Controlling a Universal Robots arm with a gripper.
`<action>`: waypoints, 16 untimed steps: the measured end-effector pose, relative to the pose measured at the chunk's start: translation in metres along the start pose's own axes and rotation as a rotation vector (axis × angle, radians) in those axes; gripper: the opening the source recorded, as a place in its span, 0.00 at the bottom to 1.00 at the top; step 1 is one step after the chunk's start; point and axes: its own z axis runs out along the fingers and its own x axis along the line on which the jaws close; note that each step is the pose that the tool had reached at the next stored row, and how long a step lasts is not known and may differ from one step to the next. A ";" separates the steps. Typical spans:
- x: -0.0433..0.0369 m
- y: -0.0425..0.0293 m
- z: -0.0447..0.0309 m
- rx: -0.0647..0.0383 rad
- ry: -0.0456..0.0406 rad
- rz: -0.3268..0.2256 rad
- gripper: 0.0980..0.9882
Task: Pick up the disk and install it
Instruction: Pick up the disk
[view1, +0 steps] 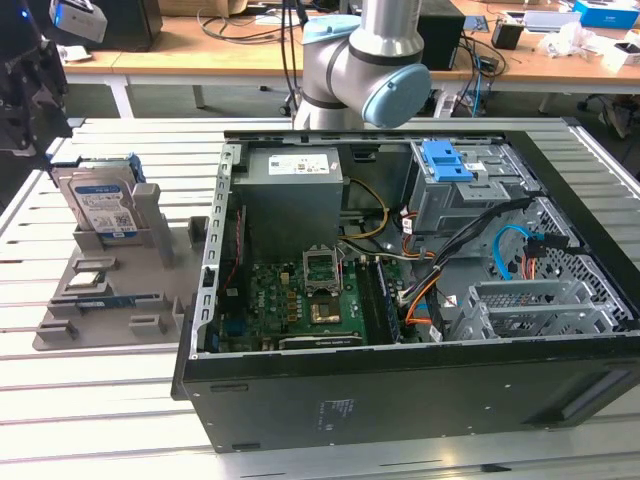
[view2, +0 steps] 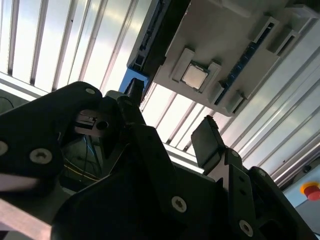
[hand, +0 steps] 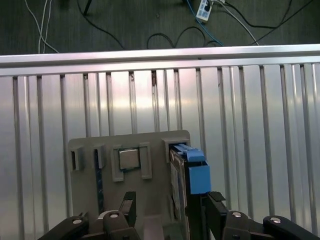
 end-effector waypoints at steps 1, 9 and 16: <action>-0.0014 -0.0008 0.0027 0.000 -0.0001 0.000 0.63; -0.0198 -0.0021 0.0201 -0.001 0.0007 -0.018 0.63; -0.0302 -0.0023 0.0381 -0.002 0.0027 -0.063 0.63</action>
